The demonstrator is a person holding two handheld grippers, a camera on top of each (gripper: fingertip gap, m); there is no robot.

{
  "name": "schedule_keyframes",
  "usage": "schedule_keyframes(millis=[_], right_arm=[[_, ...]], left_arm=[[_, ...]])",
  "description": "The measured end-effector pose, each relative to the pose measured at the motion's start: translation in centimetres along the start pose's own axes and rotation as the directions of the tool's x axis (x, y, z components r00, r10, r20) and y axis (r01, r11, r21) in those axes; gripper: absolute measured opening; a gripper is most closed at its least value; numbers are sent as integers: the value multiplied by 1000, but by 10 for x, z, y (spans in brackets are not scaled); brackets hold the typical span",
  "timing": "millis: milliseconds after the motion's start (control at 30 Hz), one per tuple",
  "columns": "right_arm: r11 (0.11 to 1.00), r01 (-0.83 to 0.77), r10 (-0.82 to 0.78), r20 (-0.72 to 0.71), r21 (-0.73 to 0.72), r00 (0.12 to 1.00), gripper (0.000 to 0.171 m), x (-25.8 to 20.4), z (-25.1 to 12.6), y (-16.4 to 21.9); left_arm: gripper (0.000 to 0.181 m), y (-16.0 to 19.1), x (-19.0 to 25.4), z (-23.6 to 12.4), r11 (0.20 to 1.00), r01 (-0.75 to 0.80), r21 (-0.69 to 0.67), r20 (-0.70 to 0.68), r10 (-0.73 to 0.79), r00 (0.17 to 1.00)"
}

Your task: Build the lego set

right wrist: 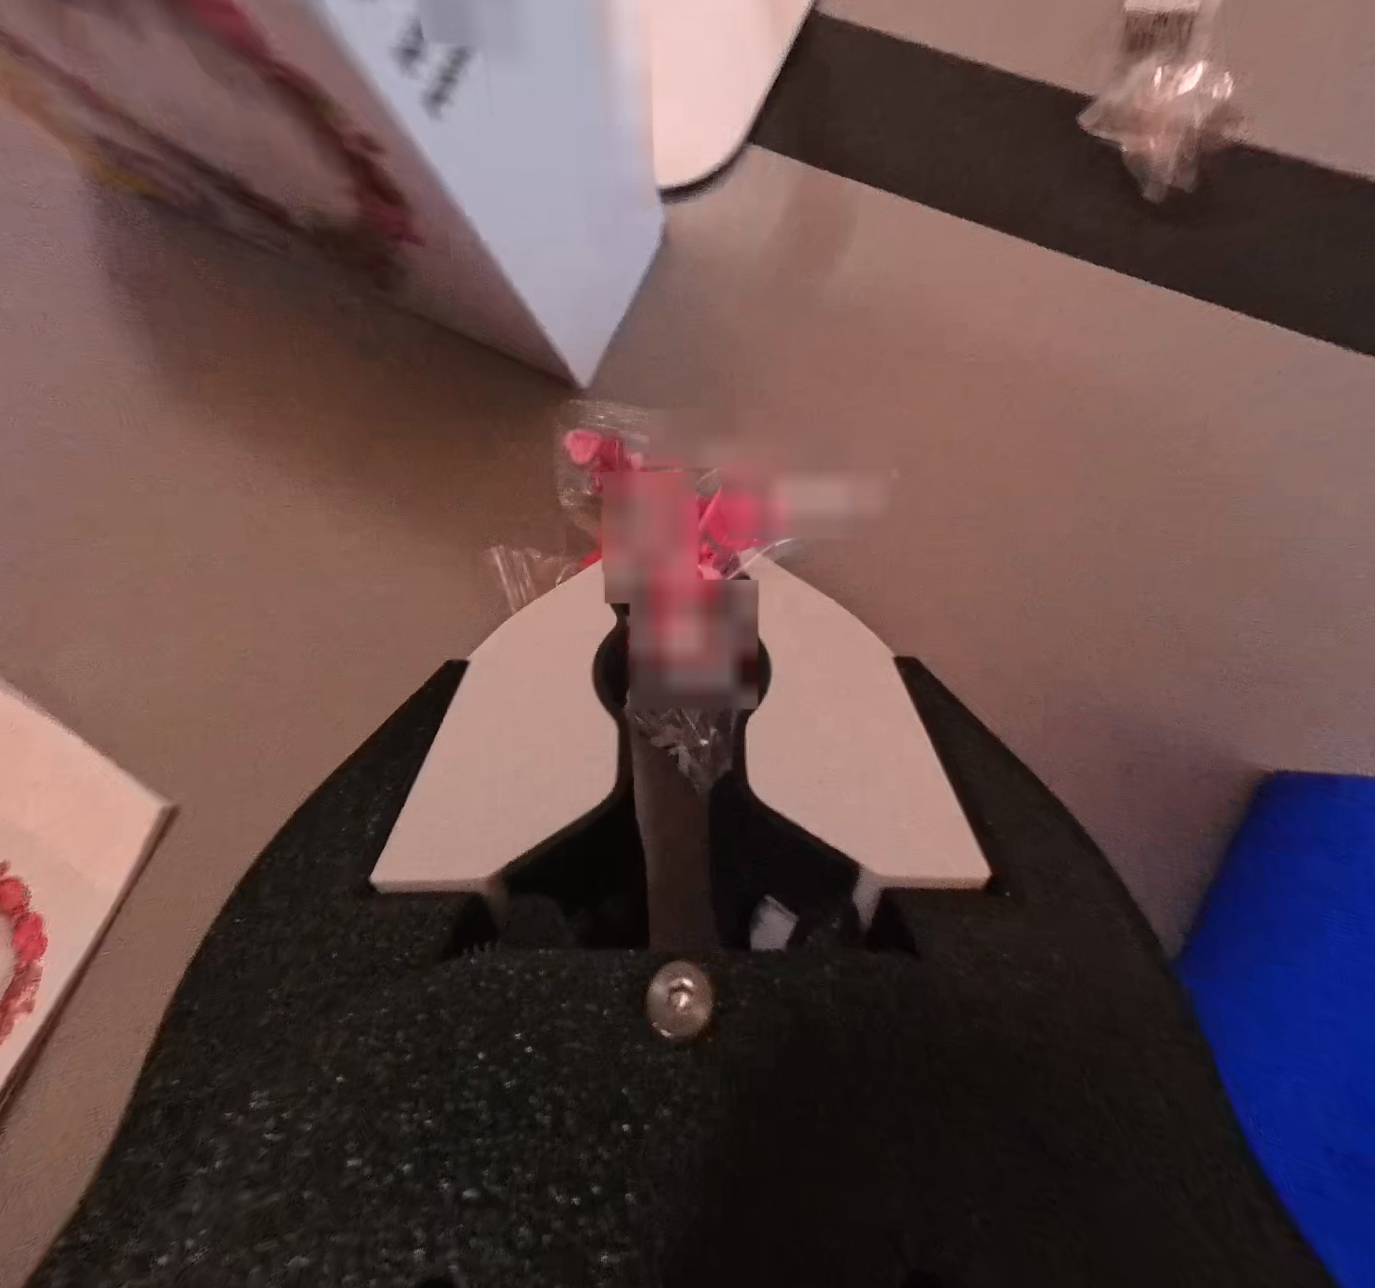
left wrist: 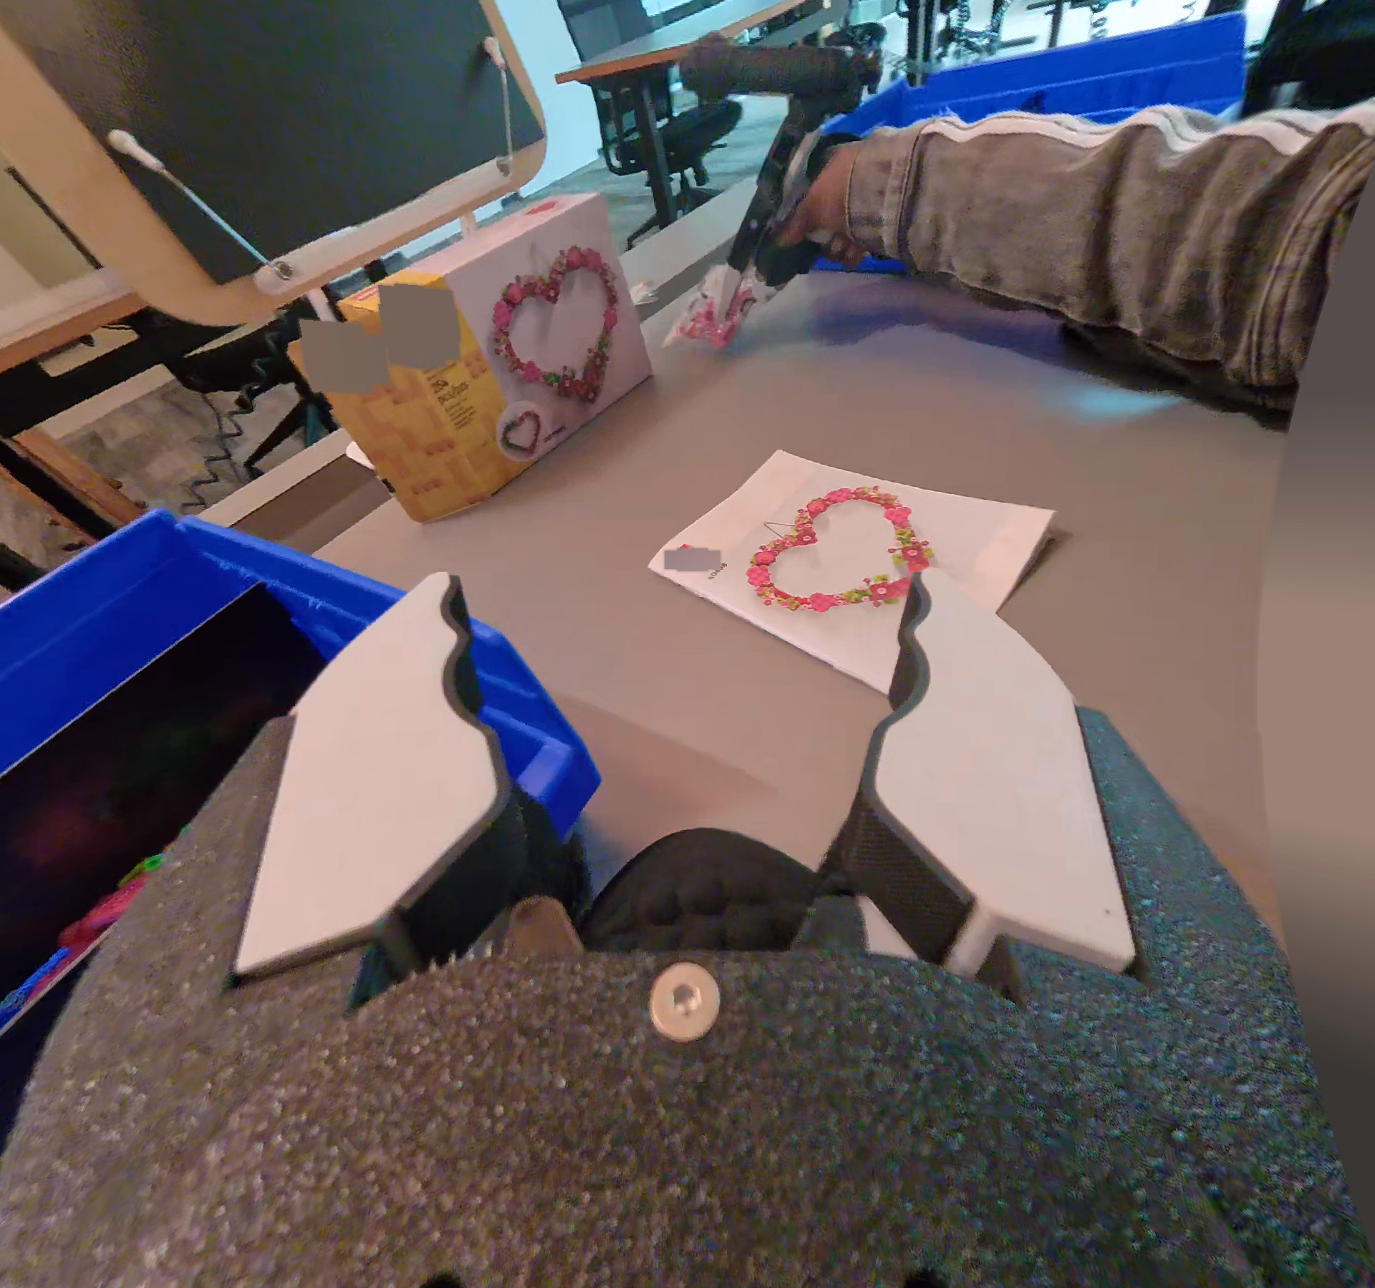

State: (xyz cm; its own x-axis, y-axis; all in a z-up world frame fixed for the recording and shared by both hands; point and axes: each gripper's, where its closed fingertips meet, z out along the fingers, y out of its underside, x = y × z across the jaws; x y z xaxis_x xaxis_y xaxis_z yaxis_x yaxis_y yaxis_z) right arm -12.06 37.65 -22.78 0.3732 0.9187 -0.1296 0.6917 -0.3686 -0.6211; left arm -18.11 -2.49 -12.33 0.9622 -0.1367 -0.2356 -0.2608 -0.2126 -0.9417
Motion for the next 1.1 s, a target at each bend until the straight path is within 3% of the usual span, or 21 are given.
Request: schedule_keyframes(millis=[100, 233, 367, 433, 533, 633, 733, 867, 967, 1100], right_arm=[[967, 56, -74, 67, 248, 995, 21, -43, -40, -18], [824, 215, -286, 58, 524, 956, 19, -123, -109, -25], [630, 361, -512, 19, 688, 859, 19, -197, -145, -7], [524, 341, -595, 49, 780, 803, 18, -226, -155, 2], [472, 357, -647, 42, 806, 761, 19, -240, -153, 12], [425, 471, -686, -65, 773, 725, 18, -241, -145, 16], [408, 455, -699, -49, 792, 714, 18, -253, -143, 19], [323, 515, -742, -125, 794, 658, 19, -261, -146, 27], [302, 521, -775, -113, 798, 622, 19, -264, -145, 32], [419, 350, -768, 122, 838, 628, 43, -261, -151, 40]], left_arm=[[99, -23, 6, 8, 997, 56, 59, -81, -51, 995], [86, -64, 4, 32, 965, 225, 133, -242, -189, 952], [73, -80, -1, 82, 942, 333, 38, -365, -297, 882], [70, -82, 7, 104, 930, 366, -28, -459, -337, 822], [49, -92, 27, 111, 896, 444, -30, -616, -367, 697], [40, -91, 32, 112, 883, 470, 5, -645, -356, 676], [29, -82, 33, 116, 888, 459, 0, -641, -353, 682], [7, -77, 41, 109, 878, 479, -10, -708, -345, 617], [0, -71, 45, 108, 881, 474, 6, -703, -333, 628], [0, -60, 36, 104, 921, 388, 29, -633, -283, 720]])
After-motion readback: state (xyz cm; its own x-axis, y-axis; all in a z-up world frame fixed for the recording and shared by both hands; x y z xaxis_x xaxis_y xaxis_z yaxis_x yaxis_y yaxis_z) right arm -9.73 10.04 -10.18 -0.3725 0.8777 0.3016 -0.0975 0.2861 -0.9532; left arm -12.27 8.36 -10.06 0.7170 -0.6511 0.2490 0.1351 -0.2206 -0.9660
